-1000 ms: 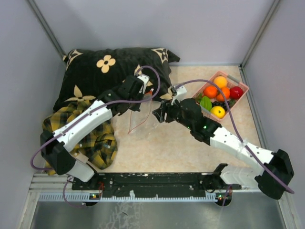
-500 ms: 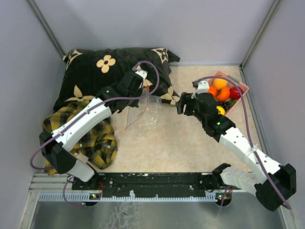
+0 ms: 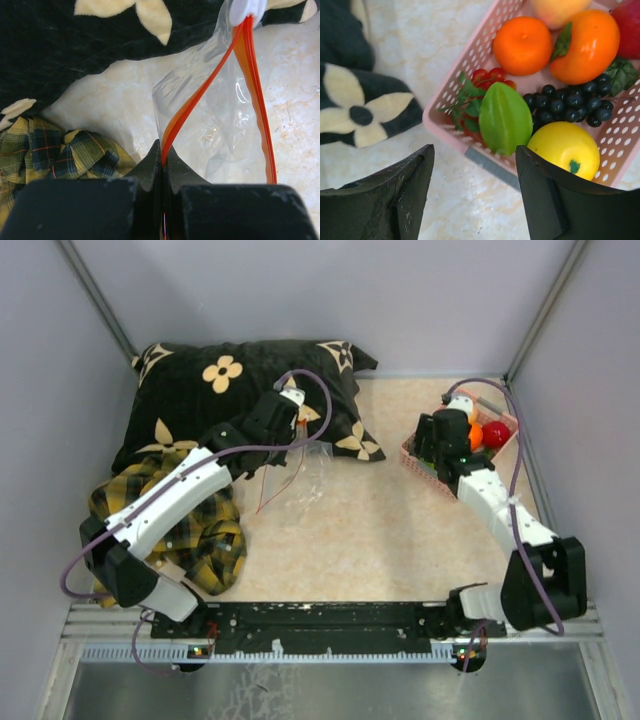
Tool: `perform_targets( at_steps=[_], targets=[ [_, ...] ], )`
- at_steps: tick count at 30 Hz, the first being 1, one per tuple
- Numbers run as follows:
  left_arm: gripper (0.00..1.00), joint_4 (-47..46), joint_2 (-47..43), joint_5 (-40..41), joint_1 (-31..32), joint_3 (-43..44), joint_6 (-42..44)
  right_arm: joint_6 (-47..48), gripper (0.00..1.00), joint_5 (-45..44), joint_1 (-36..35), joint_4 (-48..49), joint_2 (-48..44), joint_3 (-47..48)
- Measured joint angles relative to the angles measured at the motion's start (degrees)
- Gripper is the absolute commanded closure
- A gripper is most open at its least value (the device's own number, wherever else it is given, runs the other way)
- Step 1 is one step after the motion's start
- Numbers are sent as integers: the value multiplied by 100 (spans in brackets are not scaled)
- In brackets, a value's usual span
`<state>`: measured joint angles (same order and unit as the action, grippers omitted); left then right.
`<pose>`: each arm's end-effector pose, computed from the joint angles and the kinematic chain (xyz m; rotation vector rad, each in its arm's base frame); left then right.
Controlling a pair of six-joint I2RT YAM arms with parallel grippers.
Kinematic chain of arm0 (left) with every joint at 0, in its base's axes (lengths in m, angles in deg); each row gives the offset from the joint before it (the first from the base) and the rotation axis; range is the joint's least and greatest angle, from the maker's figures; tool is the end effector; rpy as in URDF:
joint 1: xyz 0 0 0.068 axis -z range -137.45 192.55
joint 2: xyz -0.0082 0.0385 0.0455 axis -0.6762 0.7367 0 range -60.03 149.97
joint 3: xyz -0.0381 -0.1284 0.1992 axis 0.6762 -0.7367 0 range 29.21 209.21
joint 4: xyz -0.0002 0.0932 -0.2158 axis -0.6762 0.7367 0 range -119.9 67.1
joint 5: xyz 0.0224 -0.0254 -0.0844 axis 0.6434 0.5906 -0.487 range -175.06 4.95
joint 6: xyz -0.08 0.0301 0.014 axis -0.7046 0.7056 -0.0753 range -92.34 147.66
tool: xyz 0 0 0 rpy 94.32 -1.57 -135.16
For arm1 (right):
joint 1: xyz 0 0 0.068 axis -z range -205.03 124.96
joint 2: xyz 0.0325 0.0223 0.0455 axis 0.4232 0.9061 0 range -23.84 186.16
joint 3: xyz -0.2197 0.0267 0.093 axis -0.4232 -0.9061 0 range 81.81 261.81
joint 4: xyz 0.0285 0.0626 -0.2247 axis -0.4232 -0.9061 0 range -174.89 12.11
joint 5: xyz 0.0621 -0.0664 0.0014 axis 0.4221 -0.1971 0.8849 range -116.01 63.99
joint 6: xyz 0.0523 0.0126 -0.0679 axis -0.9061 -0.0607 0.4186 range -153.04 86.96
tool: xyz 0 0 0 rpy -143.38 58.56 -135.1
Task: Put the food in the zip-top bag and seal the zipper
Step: Pick up the fake fruit from the bin.
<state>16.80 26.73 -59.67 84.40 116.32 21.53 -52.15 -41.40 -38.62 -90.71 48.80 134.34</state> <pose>0.2618 -0.1904 0.3008 0.5027 2.2292 0.0977 0.2959 0.0506 0.2346 0.2574 2.1071 0.0496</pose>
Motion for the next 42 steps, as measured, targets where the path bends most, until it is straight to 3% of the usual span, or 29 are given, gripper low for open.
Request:
perform_targets(
  at_steps=[14, 29, 39, 42],
  targets=[
    [100, -343, -387, -649, -520, -601, -2, 1075, 32, 260, 815, -308, 2002, 1325],
    [100, -516, -470, -1071, -675, -695, -2, 1405, 29, 1200, 1209, 125, 2761, 1152],
    [100, -518, -470, -1202, -686, -695, -2, 1453, 28, 1355, 1279, 393, 2883, 1001],
    [100, -518, -470, -1231, -686, -695, -2, 1451, 36, 1357, 1287, 398, 2898, 1003]
  ],
)
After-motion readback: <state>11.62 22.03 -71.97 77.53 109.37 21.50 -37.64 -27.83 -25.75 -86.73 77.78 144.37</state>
